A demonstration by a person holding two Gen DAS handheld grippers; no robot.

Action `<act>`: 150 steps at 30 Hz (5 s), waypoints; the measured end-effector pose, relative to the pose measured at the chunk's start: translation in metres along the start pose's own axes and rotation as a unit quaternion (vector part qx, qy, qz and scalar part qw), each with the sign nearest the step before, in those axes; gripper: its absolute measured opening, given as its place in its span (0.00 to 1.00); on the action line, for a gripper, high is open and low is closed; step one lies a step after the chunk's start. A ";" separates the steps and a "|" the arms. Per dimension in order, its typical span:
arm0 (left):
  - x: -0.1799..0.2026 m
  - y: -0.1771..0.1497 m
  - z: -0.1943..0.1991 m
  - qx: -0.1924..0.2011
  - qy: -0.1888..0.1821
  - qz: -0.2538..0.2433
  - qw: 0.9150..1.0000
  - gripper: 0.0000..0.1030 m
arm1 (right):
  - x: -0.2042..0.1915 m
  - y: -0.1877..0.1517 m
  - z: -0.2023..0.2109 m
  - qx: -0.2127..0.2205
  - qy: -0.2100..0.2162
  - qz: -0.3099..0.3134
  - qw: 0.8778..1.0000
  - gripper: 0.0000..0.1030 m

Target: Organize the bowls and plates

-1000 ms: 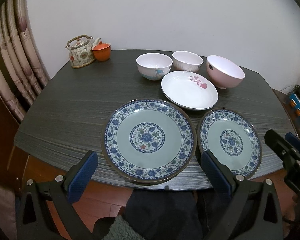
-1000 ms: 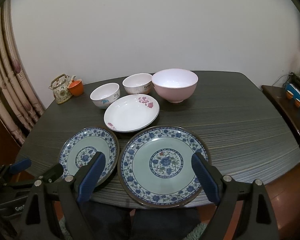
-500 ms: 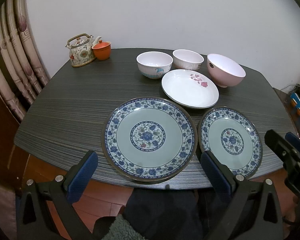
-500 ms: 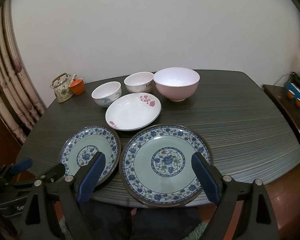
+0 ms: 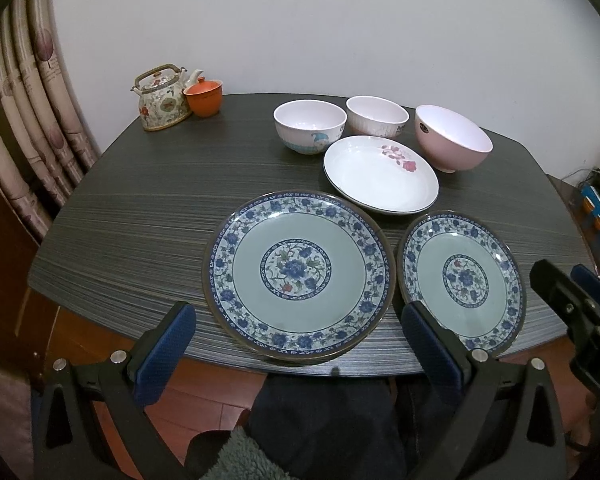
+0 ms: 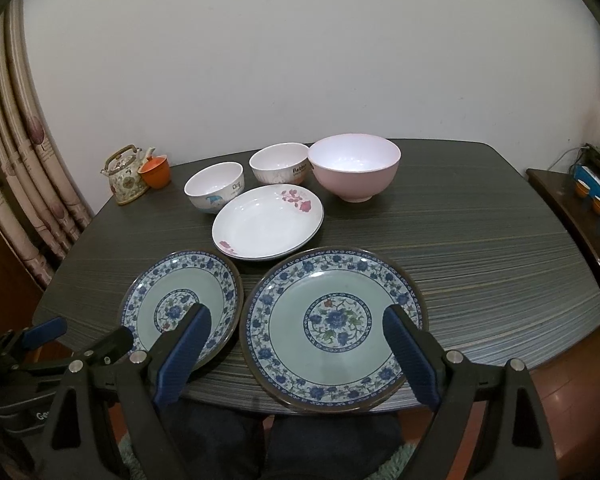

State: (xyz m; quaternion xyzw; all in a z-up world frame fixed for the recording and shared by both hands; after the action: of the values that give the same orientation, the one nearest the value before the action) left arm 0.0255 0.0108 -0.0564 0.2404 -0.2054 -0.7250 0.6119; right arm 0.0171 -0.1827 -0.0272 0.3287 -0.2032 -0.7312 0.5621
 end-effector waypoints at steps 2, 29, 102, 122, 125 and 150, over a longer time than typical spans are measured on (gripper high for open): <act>0.000 0.000 0.000 0.000 -0.001 0.000 1.000 0.99 | -0.001 0.000 0.000 -0.002 0.001 0.000 1.000 0.87; -0.010 0.000 -0.009 -0.018 -0.023 0.020 0.999 0.99 | -0.004 0.009 -0.008 -0.038 0.066 0.003 0.997 0.87; -0.119 -0.016 -0.131 -0.136 -0.117 0.252 0.951 0.15 | -0.078 -0.002 -0.213 -0.331 0.162 0.043 0.929 0.12; -0.176 -0.013 -0.130 -0.095 -0.051 0.260 0.959 0.15 | -0.117 -0.044 -0.184 -0.261 0.167 0.013 0.951 0.13; -0.178 -0.011 -0.135 -0.094 -0.045 0.259 0.960 0.16 | -0.122 -0.047 -0.185 -0.254 0.165 0.010 0.953 0.13; -0.159 0.007 -0.139 -0.058 -0.012 0.225 0.972 0.46 | -0.127 -0.051 -0.191 -0.255 0.143 0.018 0.956 0.28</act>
State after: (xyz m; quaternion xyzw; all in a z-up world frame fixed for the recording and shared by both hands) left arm 0.1359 0.1664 -0.1481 0.1429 -0.2194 -0.5820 0.7699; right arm 0.1368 -0.0328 -0.1633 0.2717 0.0664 -0.6937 0.6638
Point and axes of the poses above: each gripper's, at about its wrist camera, not at the fingertips, and z roughly against the way its jaws point, x to its right, y to its top, the point moved 5 cm from there along -z, roughly the way its jaws point, and after that the axes turned 11 degrees about -z, right-handed, at the moved point
